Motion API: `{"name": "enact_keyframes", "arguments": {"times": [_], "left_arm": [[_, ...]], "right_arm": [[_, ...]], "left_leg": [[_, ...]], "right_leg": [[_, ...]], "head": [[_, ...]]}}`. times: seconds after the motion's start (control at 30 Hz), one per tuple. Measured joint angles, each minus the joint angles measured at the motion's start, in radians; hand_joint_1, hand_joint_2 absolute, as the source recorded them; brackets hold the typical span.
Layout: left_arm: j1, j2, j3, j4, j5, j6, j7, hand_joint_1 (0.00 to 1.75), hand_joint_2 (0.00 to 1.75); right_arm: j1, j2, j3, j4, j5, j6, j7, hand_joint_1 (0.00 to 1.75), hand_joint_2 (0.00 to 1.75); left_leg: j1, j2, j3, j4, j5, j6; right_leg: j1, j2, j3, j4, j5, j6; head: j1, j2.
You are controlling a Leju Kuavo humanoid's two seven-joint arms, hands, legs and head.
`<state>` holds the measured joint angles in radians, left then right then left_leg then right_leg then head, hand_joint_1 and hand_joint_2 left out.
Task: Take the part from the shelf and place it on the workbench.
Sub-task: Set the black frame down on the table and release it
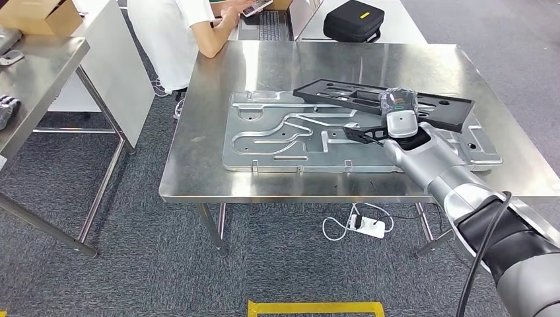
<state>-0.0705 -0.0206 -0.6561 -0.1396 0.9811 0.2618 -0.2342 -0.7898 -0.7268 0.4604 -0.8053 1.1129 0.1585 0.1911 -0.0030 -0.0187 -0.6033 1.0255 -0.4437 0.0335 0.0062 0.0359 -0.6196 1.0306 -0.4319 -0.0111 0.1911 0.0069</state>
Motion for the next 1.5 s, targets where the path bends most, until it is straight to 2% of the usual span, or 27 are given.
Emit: {"name": "enact_keyframes", "arguments": {"times": [0.23,0.4,0.5,0.53,0.63,1.03,1.5], "left_arm": [[0.000,0.000,0.000,0.000,0.000,0.003,-0.007,0.00,1.75],[0.000,-0.001,0.000,0.000,-0.003,0.017,-0.012,0.00,1.75],[0.000,-0.002,0.000,0.000,-0.008,0.025,-0.013,0.00,1.75],[0.000,-0.002,0.000,0.000,-0.009,0.027,-0.011,0.00,1.31],[0.000,-0.002,-0.004,0.000,-0.010,0.029,-0.004,0.00,0.00],[0.000,-0.003,-0.006,0.000,0.023,0.040,-0.025,0.00,0.00],[0.000,-0.003,-0.006,0.000,0.024,0.040,-0.027,0.00,0.00]], "right_arm": [[0.026,0.003,-0.023,-0.003,-0.001,-0.008,0.002,1.75,1.75],[0.097,0.016,-0.060,-0.008,-0.008,-0.054,0.010,1.75,1.75],[0.134,0.026,-0.083,-0.008,-0.002,-0.077,0.008,0.44,0.44],[0.146,0.029,-0.091,-0.008,0.004,-0.080,0.004,0.00,0.00],[0.180,0.039,-0.115,-0.008,0.021,-0.083,-0.010,0.00,0.00],[0.275,0.058,-0.214,-0.064,0.035,-0.054,-0.022,0.00,0.00],[0.293,0.060,-0.232,-0.083,0.036,-0.052,-0.022,0.00,0.00]], "left_leg": [[0.000,0.000,0.000,0.000,0.000,0.000],[0.001,0.000,0.001,0.000,0.000,0.000],[0.001,0.000,0.001,0.000,0.000,0.000],[0.001,0.000,0.001,0.000,0.000,0.000],[0.001,0.000,0.001,0.000,0.000,0.000],[0.001,0.000,0.002,0.000,0.000,0.000],[0.001,0.000,0.002,0.000,0.000,0.000]], "right_leg": [[0.000,0.000,0.000,0.000,0.000,0.000],[0.000,0.000,0.001,0.000,0.000,0.000],[0.000,0.000,0.001,0.000,0.000,0.000],[0.000,0.000,0.001,0.000,0.000,0.000],[0.000,0.000,0.001,0.000,0.000,0.000],[0.000,0.000,0.001,0.000,0.000,0.000],[0.000,0.000,0.001,0.000,0.000,0.000]], "head": [[0.000,0.000],[0.000,0.000],[0.000,0.000],[0.000,0.000],[0.000,0.000],[0.000,0.000],[0.000,0.000]]}}
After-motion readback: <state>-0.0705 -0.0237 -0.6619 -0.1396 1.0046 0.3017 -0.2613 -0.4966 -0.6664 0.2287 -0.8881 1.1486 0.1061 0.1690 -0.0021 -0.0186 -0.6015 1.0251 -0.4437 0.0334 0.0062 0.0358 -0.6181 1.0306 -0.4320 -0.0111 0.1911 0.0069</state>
